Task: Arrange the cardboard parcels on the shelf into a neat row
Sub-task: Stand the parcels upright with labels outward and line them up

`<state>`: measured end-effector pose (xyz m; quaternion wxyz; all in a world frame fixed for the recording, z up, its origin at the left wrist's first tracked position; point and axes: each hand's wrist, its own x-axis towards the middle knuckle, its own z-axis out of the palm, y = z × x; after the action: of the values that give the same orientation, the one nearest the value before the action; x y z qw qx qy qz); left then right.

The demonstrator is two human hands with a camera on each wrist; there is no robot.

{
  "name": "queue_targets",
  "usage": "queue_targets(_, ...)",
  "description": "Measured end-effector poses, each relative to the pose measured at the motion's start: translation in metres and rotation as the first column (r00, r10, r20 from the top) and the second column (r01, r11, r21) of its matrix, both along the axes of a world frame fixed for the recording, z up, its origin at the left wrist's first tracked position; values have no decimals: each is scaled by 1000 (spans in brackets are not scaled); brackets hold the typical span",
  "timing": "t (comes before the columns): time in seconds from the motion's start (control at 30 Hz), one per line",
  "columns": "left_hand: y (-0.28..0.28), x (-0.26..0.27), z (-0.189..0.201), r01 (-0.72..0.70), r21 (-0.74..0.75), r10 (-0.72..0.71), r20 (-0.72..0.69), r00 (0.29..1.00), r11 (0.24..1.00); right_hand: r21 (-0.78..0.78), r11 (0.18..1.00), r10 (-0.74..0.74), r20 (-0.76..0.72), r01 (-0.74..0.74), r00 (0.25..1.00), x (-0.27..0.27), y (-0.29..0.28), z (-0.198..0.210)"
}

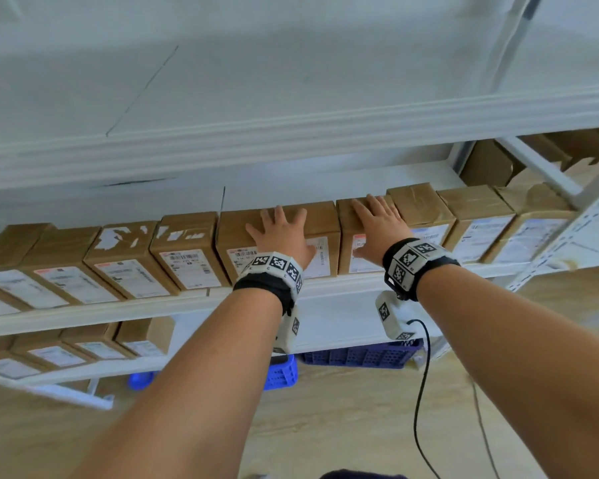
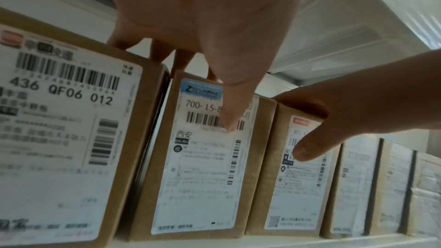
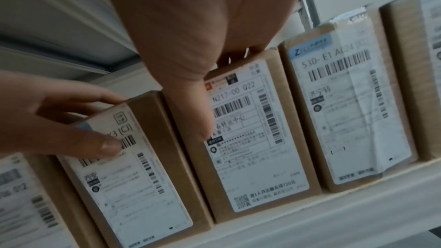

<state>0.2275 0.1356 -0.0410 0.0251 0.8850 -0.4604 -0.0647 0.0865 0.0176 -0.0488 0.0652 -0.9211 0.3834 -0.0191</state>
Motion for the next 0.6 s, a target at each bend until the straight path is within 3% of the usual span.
queue_targets(0.27,-7,2,-5,-56,-94,54,-24,998,994,-59,994,89,29,-87,996,-1,-6,-15)
queue_targets(0.6,-7,13,-17,3,-158,5,54,999,987,-112,990,93,10,-91,996,5,-4,-20)
